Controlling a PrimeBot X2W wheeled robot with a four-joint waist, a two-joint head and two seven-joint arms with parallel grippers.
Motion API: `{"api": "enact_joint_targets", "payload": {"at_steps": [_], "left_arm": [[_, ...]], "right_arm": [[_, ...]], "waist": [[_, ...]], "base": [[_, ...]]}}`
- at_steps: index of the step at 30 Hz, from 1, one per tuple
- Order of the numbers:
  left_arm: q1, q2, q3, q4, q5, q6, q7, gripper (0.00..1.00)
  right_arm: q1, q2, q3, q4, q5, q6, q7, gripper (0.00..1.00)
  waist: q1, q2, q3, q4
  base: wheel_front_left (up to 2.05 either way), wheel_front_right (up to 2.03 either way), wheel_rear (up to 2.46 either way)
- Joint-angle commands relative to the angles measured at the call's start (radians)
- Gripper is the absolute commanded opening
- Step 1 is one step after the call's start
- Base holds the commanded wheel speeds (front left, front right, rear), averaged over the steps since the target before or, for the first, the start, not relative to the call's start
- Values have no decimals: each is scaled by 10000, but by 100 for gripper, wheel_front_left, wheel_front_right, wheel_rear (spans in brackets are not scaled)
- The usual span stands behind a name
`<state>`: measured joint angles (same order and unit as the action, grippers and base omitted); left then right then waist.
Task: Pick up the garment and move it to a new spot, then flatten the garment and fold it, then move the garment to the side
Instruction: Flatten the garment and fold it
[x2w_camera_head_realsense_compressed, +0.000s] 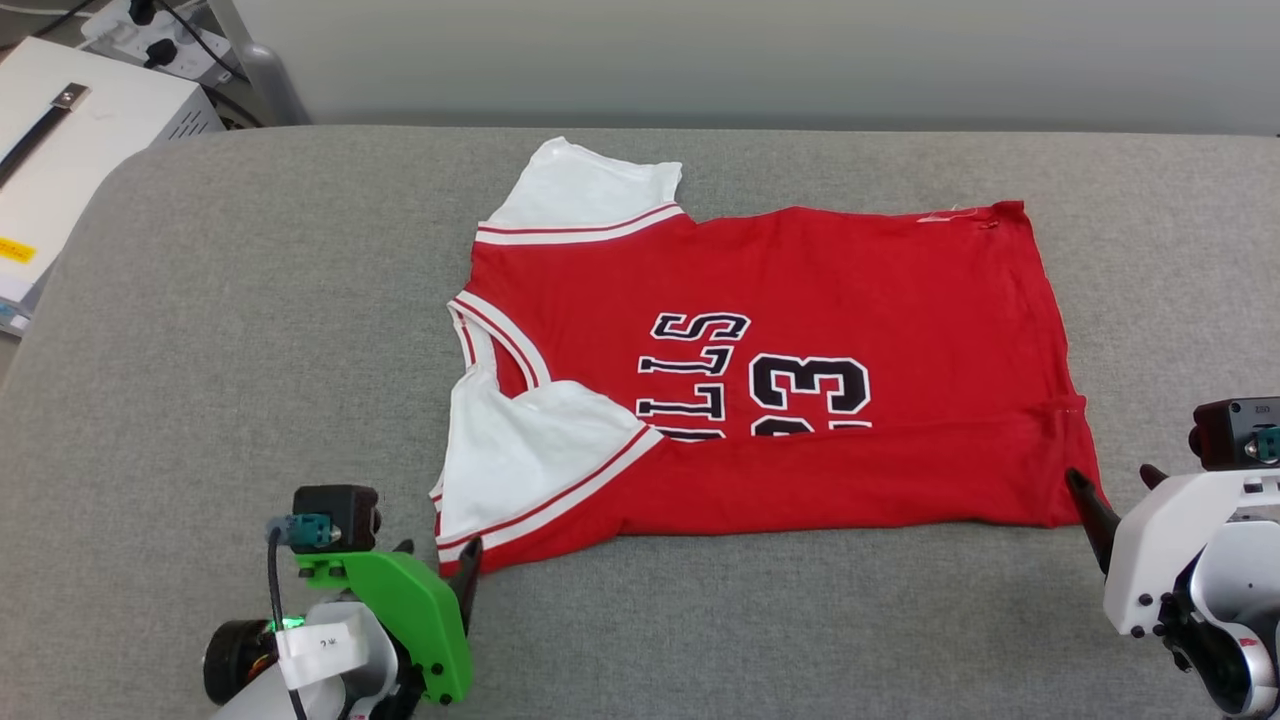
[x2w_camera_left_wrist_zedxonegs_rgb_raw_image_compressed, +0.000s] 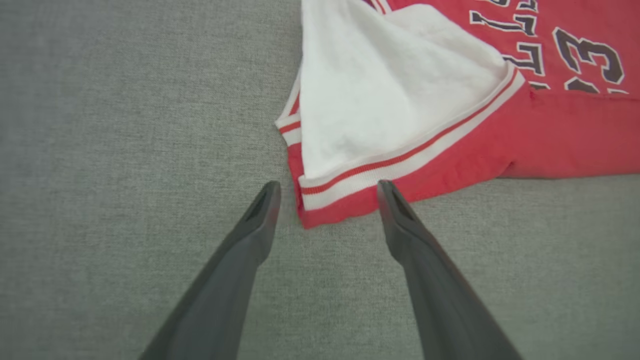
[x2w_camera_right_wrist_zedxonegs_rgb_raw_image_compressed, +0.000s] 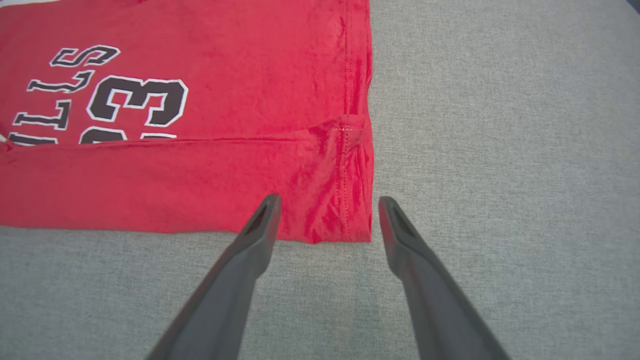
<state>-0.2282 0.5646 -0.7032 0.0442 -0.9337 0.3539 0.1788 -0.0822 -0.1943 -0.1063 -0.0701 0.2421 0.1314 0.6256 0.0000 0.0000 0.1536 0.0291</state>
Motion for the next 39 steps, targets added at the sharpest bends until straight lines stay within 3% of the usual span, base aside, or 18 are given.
{"api": "enact_joint_targets", "payload": {"at_steps": [1, 6, 17, 18, 19, 20, 31, 39], "left_arm": [[-13, 100, 72, -30, 0, 237, 91, 100], [-231, 248, 32, 136, 93, 634, 543, 100], [-500, 145, -309, 867, -20, 430, 1201, 100], [-469, 151, -445, 926, -54, 400, 1434, 45], [-436, 141, -537, 966, -113, 360, 1617, 14], [-400, 125, -636, 1003, -192, 298, 1819, 0], [-469, -7, -135, 411, -318, -64, 833, 0], [-615, 508, 5, -1055, 21, 10, 662, 0]], "right_arm": [[117, 65, -23, -155, -75, -7, 80, 100], [87, 164, -12, -431, -106, -7, 202, 100], [-14, 320, 57, -413, -88, -7, 117, 100], [-21, 328, 62, -402, -80, -7, 105, 100], [-27, 326, 62, -393, -77, -7, 96, 100], [-37, 317, 51, -390, -94, -7, 84, 100], [-161, 387, -367, -82, -190, -7, 291, 100], [-594, 384, -722, 905, -967, -7, 568, 100]], "waist": [[0, 0, 198, -95], [0, 0, 549, -278], [0, 0, 1055, -523], [0, 0, 1072, -529], [0, 0, 1081, -529], [0, 0, 1084, -523], [0, 0, 708, -142], [0, 0, 811, 168]], "base": [[0, 0, 0], [0, 0, 0], [0, 0, 0], [0, 0, 0], [0, 0, 0], [0, 0, 0], [0, 0, 0], [0, 0, 0]]}}
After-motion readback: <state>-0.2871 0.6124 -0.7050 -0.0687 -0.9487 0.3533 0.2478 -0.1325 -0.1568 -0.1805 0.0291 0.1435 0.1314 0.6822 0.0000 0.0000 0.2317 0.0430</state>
